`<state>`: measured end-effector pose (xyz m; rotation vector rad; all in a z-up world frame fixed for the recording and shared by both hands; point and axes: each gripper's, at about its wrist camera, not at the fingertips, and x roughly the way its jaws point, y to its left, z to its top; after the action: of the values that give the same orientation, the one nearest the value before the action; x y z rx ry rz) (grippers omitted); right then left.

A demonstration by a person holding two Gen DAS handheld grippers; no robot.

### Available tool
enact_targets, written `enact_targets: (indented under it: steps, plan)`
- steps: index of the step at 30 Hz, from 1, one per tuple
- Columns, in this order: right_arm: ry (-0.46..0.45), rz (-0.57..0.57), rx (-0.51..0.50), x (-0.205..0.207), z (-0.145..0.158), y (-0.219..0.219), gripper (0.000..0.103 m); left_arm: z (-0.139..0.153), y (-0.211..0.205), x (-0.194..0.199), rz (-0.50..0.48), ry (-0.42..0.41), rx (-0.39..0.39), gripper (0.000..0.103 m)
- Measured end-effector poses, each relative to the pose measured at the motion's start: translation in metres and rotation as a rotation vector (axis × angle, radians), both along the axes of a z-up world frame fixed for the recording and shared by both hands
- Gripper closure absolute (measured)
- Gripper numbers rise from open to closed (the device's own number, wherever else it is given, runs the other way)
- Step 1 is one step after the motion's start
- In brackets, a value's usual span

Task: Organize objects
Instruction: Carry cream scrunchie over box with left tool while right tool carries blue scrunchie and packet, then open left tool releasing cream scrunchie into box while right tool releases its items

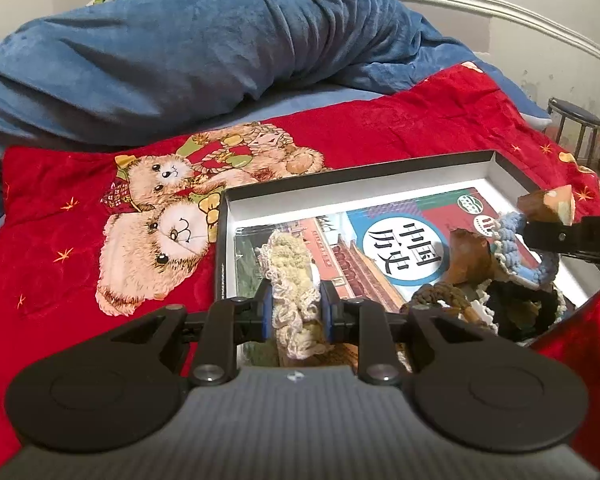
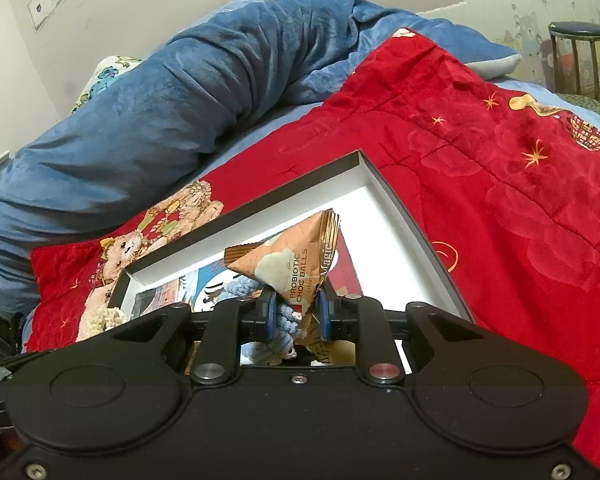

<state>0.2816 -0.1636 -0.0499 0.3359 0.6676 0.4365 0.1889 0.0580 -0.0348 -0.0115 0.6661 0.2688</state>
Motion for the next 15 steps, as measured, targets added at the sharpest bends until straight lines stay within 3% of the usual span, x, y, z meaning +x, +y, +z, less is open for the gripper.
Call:
enact_targets:
  steps: [12,15]
  plan:
    - [0.026,-0.003,0.028,0.0024,-0.0053,0.0018,0.083,0.0000,0.0002,0.0016,-0.001,0.002,0.007,0.073]
    - [0.028,0.001,0.037,0.0021,-0.0061,0.0020,0.083,0.0007,0.0013,0.0011,0.005,0.001,-0.001,0.068]
